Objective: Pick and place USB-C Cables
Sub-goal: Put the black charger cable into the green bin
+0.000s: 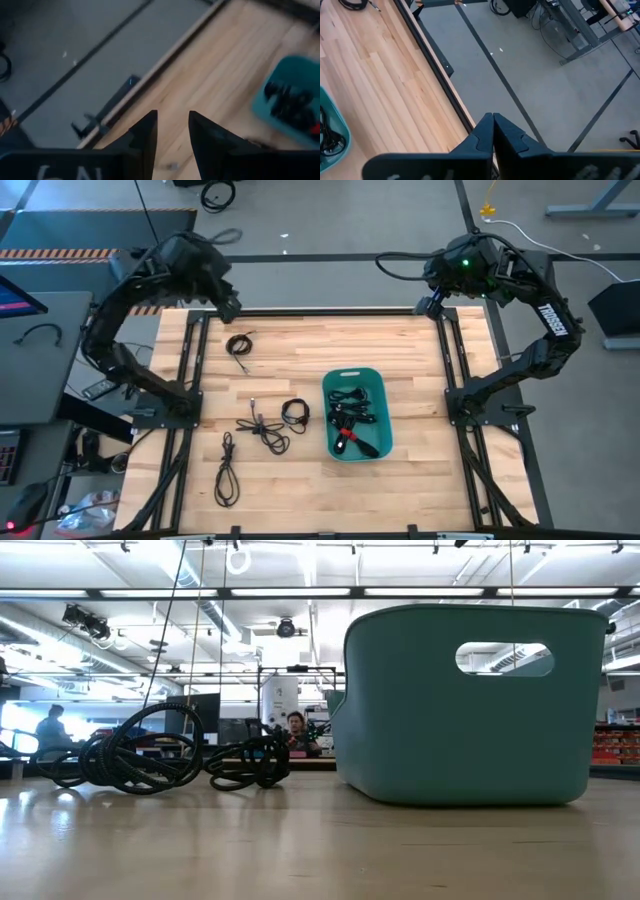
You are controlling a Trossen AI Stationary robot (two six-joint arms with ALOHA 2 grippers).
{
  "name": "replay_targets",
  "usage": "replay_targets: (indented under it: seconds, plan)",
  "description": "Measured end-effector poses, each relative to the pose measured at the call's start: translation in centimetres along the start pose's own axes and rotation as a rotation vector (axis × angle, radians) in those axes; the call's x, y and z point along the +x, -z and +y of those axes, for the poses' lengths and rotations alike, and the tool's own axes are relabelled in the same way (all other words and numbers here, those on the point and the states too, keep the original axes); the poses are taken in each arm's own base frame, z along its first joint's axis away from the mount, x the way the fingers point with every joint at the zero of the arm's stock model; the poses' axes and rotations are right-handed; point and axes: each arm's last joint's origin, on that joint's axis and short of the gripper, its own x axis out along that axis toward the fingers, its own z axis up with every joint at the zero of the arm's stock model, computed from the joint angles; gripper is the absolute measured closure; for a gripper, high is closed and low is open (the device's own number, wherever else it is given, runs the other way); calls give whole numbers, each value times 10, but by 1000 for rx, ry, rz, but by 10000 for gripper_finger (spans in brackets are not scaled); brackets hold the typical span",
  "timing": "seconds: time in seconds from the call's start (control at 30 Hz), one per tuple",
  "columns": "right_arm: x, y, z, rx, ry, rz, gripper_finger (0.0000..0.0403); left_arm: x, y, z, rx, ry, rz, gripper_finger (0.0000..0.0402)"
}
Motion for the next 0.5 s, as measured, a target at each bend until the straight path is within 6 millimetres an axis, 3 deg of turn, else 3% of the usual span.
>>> replay_targets:
  seconds: [0.1,0.23,0.5]
  plan:
    - [0,0,0,21,0,0,387,21,19,2,17,-23,121,285]
    - [0,0,0,22,1,0,388,54,63,1,-6,-33,312,285]
    - [0,0,0,41,1,-1,388,136,129,-19,-96,159,370,285]
